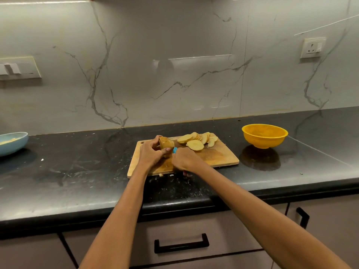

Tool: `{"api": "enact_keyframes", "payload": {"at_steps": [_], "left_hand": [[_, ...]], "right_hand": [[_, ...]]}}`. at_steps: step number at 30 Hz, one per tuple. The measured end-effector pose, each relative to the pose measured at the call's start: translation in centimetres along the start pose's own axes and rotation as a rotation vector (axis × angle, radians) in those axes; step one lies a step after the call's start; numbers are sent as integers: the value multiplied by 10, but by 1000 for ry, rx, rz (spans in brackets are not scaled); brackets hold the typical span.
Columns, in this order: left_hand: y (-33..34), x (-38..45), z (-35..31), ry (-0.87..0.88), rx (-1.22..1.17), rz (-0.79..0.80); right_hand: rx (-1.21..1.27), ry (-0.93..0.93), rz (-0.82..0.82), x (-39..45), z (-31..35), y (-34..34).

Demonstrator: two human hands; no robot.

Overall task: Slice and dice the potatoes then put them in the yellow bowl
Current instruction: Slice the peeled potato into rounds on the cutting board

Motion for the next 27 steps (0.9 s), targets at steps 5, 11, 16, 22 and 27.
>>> {"api": "enact_keyframes", "payload": {"at_steps": [5, 11, 16, 22, 27], "left_hand": [[-2, 0, 6, -66, -38, 4], [0, -5, 0, -60, -74, 37], [1, -4, 10, -109, -76, 62], [1, -2, 11, -84, -53, 66], [1, -2, 9, -56, -53, 49]], "right_hand": [[-121, 16, 76, -22, -11, -4], [18, -11, -117, -34, -17, -30], [91, -80, -139, -29, 5, -38], [54, -44, -121, -25, 3, -26], [83, 11, -57, -17, 2, -9]]}}
Point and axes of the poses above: each hand's wrist, its own x-axis towards the middle knuckle, its own y-axis out of the palm, z = x × y, the point moved 9 cm from there along x, towards the middle knuckle, and after that the axes turned 8 degrees about -z, right-handed, at the moved point
